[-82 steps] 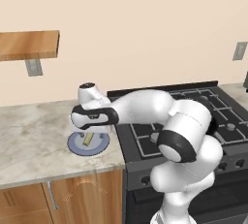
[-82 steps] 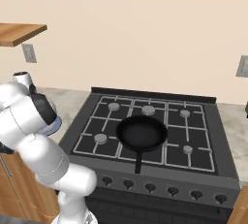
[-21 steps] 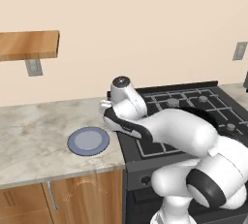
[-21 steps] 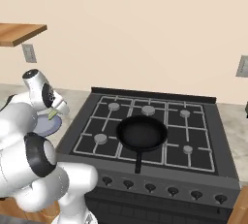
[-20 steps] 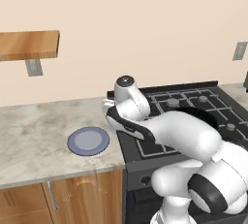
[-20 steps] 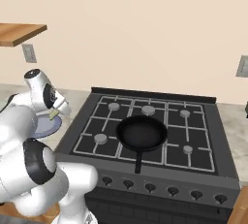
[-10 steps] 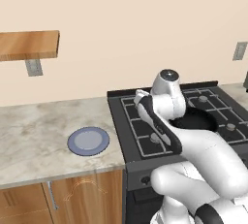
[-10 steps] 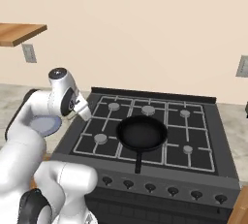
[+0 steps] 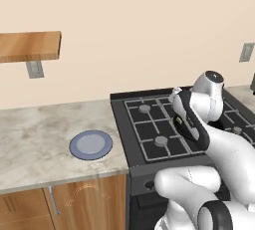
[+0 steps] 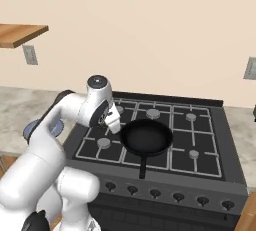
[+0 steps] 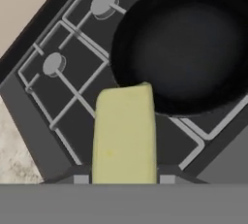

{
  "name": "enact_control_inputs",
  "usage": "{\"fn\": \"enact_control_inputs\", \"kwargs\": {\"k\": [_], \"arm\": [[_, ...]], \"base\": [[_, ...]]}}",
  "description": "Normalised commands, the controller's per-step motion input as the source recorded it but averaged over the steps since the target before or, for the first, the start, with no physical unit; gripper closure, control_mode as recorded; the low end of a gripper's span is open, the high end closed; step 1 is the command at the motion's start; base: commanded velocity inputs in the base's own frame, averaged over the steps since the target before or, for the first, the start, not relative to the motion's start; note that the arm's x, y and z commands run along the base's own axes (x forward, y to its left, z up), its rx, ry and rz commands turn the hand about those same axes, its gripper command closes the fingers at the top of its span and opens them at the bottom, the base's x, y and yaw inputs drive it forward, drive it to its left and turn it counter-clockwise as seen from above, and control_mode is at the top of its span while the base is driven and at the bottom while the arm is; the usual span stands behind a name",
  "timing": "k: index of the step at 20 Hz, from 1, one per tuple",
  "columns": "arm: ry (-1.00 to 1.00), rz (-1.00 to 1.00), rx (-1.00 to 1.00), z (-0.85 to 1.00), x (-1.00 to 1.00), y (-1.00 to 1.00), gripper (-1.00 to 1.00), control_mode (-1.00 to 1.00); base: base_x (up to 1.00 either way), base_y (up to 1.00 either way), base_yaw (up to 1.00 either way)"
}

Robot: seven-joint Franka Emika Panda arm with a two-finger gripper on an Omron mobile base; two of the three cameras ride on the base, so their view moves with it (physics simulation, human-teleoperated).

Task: Pick up the butter stick and place it in the pan. Then turn on the burner for the pan.

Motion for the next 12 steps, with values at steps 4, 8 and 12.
{"fn": "enact_control_inputs", "kwargs": {"k": [4,8,12], "arm": [[0.09,-0.16,0.11,0.00,0.00,-0.91,1.00,-1.00],[0.06,-0.13,0.01,-0.18,0.00,-0.55,1.00,-1.00],[0.05,-0.04,0.00,-0.37,0.05,-0.24,1.00,-1.00]], "base": [[0.00,0.00,0.00],[0.00,0.00,0.00],[0.00,0.00,0.00]]}}
